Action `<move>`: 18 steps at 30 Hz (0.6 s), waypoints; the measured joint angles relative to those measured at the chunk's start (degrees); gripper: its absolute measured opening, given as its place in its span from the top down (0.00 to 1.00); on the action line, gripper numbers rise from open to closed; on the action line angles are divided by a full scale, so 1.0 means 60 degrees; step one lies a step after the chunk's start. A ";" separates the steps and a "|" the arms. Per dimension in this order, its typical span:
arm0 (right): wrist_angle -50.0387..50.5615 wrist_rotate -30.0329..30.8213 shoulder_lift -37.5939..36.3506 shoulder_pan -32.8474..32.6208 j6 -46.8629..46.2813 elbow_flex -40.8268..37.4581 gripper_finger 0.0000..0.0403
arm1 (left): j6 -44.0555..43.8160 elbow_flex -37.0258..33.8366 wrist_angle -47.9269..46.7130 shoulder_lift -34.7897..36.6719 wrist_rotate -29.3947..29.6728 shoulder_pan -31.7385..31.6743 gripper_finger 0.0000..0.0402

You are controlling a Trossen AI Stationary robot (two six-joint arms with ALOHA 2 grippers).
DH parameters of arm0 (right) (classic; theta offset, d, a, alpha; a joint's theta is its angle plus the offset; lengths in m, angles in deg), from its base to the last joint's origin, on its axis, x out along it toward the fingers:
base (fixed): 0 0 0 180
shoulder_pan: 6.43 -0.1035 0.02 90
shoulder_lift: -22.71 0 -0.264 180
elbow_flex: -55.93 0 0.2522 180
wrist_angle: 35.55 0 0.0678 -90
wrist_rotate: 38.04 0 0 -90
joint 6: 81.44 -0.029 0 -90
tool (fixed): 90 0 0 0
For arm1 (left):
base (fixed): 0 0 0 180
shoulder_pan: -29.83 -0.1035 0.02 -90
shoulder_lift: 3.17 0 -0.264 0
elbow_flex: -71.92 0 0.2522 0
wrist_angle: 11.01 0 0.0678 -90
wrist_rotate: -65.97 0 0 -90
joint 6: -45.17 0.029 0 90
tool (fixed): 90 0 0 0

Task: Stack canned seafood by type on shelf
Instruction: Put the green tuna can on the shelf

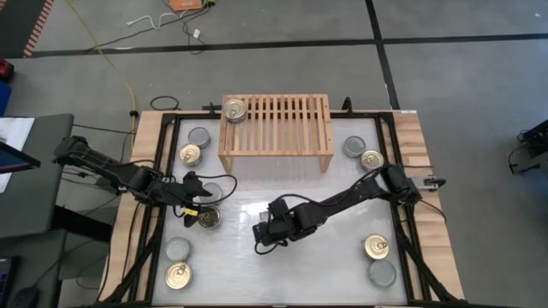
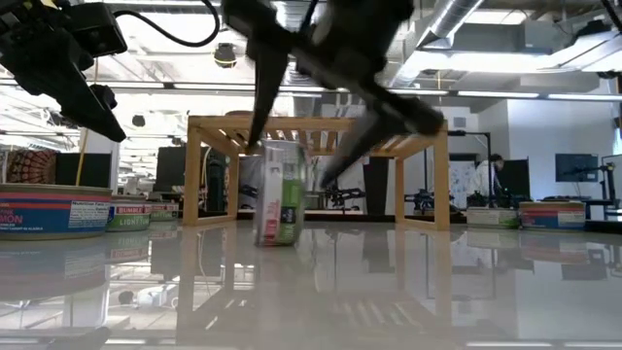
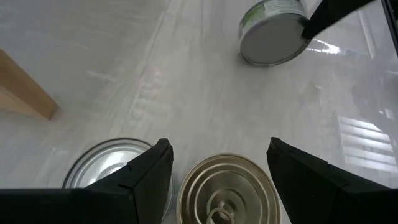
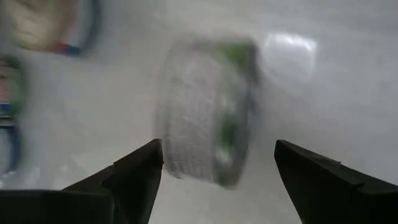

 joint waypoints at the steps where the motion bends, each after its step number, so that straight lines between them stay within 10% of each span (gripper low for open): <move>1: 0.0062 -0.0184 0.0125 0.0028 -0.0151 -0.0001 0.17 | -0.0003 0.0000 0.0000 0.0004 0.0000 0.0000 0.38; 10: 0.0106 0.0095 0.0253 0.0187 -0.0039 -0.0011 0.36 | -0.0032 0.0000 0.0000 0.0001 0.0000 0.0000 0.38; 18: -0.0433 0.0303 0.0199 0.0249 0.1313 -0.0007 0.85 | 0.0025 0.0000 0.0000 0.0001 0.0000 0.0000 0.38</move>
